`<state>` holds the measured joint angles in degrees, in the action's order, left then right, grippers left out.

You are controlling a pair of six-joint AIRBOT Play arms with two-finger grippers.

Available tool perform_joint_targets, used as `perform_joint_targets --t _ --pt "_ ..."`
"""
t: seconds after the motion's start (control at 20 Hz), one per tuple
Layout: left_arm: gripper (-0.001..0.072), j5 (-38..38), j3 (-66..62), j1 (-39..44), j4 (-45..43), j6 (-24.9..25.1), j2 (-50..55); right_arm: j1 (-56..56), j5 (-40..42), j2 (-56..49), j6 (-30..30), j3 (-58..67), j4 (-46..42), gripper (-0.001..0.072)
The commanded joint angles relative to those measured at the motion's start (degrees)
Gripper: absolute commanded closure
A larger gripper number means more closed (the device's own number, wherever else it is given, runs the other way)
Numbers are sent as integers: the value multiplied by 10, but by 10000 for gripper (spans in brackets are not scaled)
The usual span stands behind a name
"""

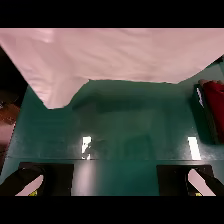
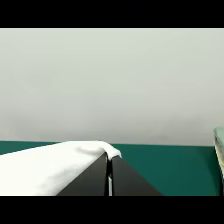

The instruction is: Fold the shirts.

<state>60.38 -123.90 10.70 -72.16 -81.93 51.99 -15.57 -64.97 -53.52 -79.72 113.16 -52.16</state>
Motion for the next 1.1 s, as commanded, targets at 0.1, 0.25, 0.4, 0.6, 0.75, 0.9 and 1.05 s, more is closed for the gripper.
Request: perform_joint_targets --t 0.1,0.25,0.4,0.6,0.75,0.9,1.05 --pt "682 -40 -18 0 112 -21 -52 0 -16 62 -14 -11 -37 701" --pt "682 -24 -10 0 134 -21 -45 0 -62 81 -57 -35 -108 702" --pt "683 -5 77 0 65 -44 -27 0 -160 28 -98 -27 -119 702" --pt "681 135 151 0 -52 -52 106 17 -300 -123 -129 -22 -122 702" --pt "681 225 151 0 -99 -51 268 60 -374 -263 -134 -21 -126 702" --pt "681 214 151 0 -84 -49 399 95 -365 -392 -137 -21 -126 702" --pt "681 153 151 0 -82 -29 465 113 -271 -471 -136 -21 -126 701"
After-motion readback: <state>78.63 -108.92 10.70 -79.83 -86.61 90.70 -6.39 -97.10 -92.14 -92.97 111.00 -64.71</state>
